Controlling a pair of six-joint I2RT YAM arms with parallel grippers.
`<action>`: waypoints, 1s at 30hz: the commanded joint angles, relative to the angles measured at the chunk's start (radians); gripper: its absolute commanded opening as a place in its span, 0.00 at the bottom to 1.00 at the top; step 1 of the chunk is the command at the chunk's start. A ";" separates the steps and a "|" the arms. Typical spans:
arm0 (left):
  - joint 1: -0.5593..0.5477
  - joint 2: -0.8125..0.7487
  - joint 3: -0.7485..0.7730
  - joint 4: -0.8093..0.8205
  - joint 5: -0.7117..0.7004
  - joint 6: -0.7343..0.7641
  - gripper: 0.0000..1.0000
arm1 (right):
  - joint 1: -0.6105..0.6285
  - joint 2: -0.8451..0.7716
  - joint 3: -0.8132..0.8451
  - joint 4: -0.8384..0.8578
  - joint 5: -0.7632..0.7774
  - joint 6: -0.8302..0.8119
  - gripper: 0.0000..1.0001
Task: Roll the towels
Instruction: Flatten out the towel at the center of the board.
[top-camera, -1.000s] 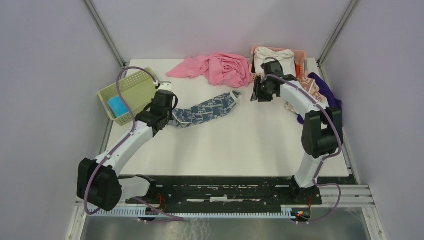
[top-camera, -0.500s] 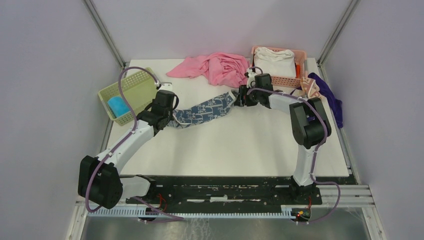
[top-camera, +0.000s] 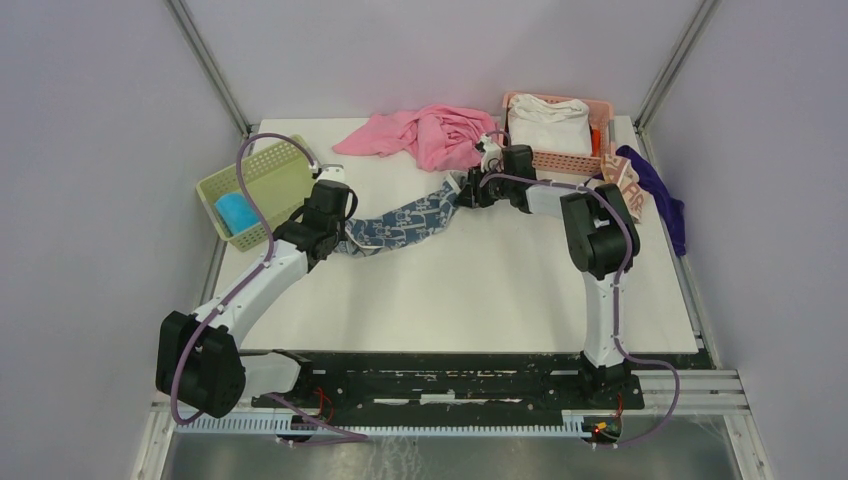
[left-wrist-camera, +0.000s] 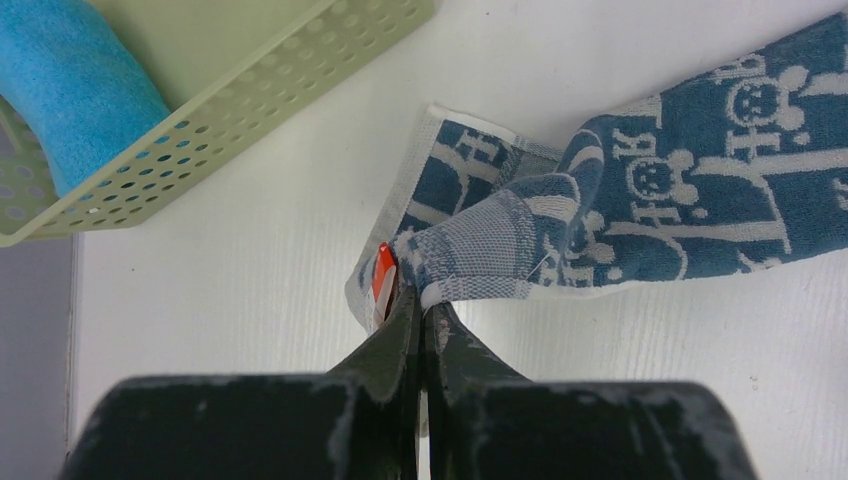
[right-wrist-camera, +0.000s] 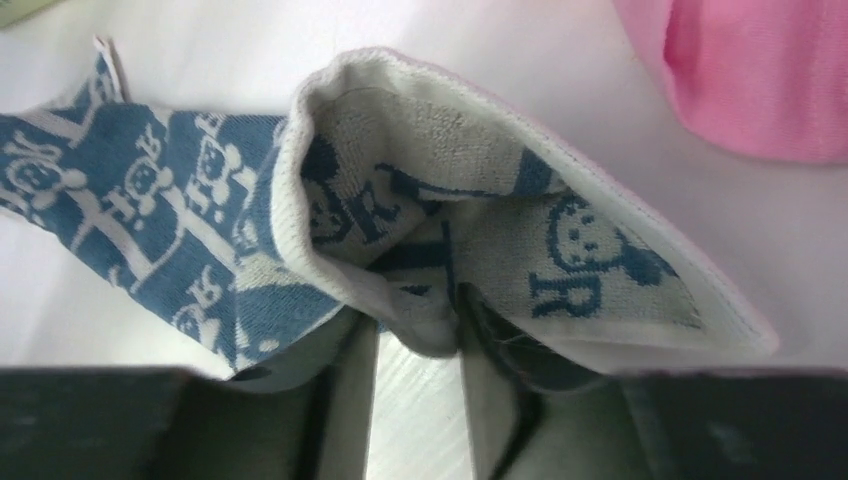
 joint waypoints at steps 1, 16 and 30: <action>0.004 -0.013 0.028 0.025 -0.031 0.029 0.03 | -0.002 0.009 0.074 0.012 -0.056 0.002 0.35; 0.060 0.197 0.415 0.012 -0.140 0.062 0.03 | -0.270 -0.184 0.479 -0.669 -0.140 0.116 0.00; 0.063 0.051 0.264 0.128 0.116 0.019 0.03 | -0.395 -0.554 0.012 -0.537 -0.129 0.325 0.04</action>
